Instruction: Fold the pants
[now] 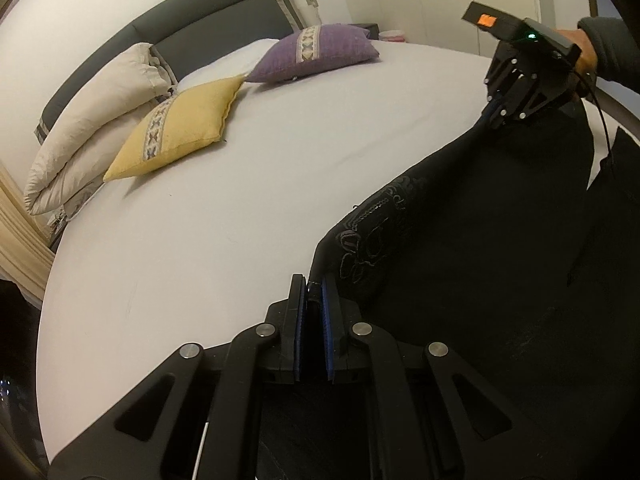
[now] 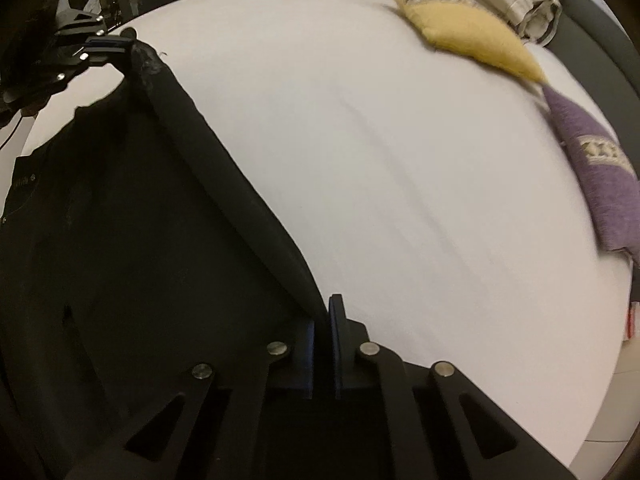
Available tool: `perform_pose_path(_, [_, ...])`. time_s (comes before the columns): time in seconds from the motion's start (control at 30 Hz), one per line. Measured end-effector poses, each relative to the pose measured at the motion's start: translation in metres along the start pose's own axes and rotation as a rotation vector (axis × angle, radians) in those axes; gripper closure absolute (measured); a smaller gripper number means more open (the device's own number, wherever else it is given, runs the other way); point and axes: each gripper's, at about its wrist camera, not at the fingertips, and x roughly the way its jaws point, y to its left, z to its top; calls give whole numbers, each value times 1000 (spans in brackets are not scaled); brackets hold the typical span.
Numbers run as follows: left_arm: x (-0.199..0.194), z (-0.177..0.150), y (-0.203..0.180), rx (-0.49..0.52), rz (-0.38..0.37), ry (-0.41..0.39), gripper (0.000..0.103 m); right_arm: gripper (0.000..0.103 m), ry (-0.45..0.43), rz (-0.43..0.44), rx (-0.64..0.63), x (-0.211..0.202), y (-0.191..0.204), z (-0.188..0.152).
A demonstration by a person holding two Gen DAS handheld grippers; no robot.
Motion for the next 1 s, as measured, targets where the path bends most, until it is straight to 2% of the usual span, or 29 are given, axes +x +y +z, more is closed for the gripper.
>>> perform_pose_path(0.23, [-58, -2, -15, -11, 23, -68, 97, 98, -114, -153, -37, -64, 33, -12])
perform_pose_path(0.37, [-96, -17, -35, 10, 29, -87, 97, 99, -160, -279, -89, -97, 79, -28])
perform_pose_path(0.5, [-135, -51, -57, -28, -2, -96, 97, 99, -181, -378, -121, -111, 139, -52])
perform_pose_path(0.57, [-152, -74, -75, -27, -11, -87, 97, 99, -181, -403, -112, -112, 166, -67])
perform_pose_path(0.73, [-168, -134, -120, -60, -49, -19, 97, 99, -158, -395, -41, -97, 218, -99])
perform_pose_path(0.83, [-169, -165, -144, -103, -68, 18, 97, 99, -89, -431, -78, -69, 250, -114])
perform_pose_path(1.0, [-167, -193, -164, -149, -77, 36, 97, 99, -26, -456, -121, -46, 281, -133])
